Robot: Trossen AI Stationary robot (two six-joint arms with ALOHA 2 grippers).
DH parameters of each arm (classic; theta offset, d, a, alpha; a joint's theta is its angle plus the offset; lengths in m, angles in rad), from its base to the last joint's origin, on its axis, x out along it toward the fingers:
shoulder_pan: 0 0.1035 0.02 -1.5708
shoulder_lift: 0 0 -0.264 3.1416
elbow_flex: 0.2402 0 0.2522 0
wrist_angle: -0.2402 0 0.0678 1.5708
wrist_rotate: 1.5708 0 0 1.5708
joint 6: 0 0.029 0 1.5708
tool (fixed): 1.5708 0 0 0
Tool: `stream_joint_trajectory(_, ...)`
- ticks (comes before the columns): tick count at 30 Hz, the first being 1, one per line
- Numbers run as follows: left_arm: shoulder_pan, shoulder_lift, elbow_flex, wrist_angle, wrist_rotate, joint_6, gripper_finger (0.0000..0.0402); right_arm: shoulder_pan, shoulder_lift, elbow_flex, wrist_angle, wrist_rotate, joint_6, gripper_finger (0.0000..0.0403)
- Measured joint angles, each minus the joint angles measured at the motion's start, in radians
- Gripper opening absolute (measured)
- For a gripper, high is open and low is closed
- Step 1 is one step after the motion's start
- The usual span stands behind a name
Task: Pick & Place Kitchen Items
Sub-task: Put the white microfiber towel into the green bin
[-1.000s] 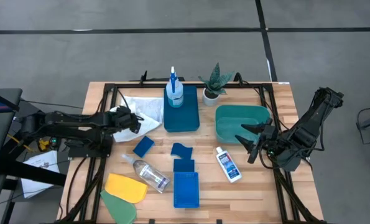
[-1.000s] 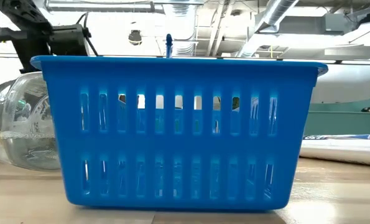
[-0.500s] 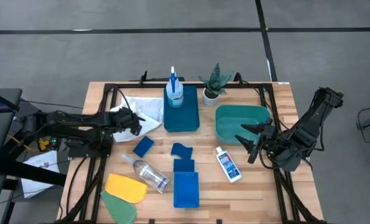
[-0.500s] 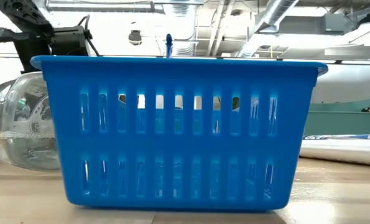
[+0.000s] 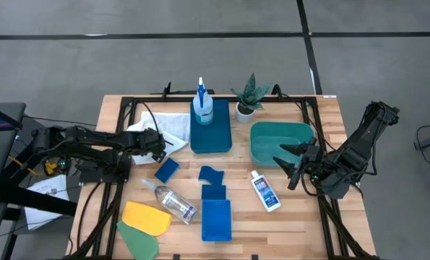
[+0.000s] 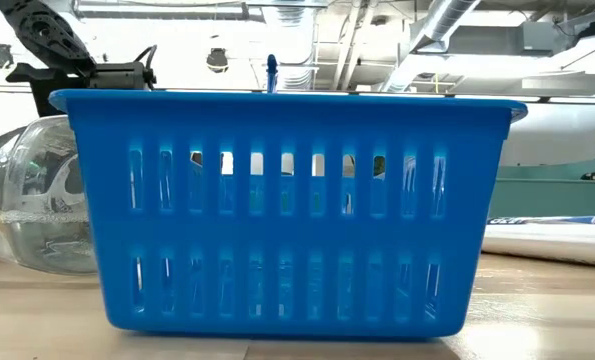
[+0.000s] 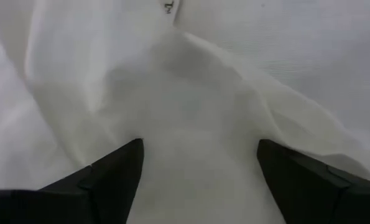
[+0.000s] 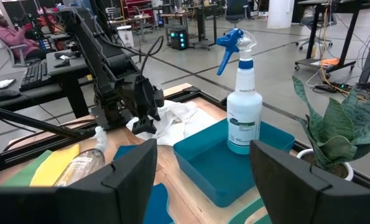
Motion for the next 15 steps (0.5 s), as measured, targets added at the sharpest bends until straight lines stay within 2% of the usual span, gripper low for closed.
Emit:
stream_joint_trajectory(5, 0.000, 0.005, 0.000, 0.005, 0.010, 0.012, 0.0262, 0.000, 0.000, 0.000, 0.000, 0.000, 0.000, 0.0246)
stream_joint_trajectory(15, 0.000, 0.007, -0.003, 0.028, 0.010, 0.048, 0.0137, 0.000, 0.000, 0.000, 0.000, 0.000, 0.000, 0.0246)
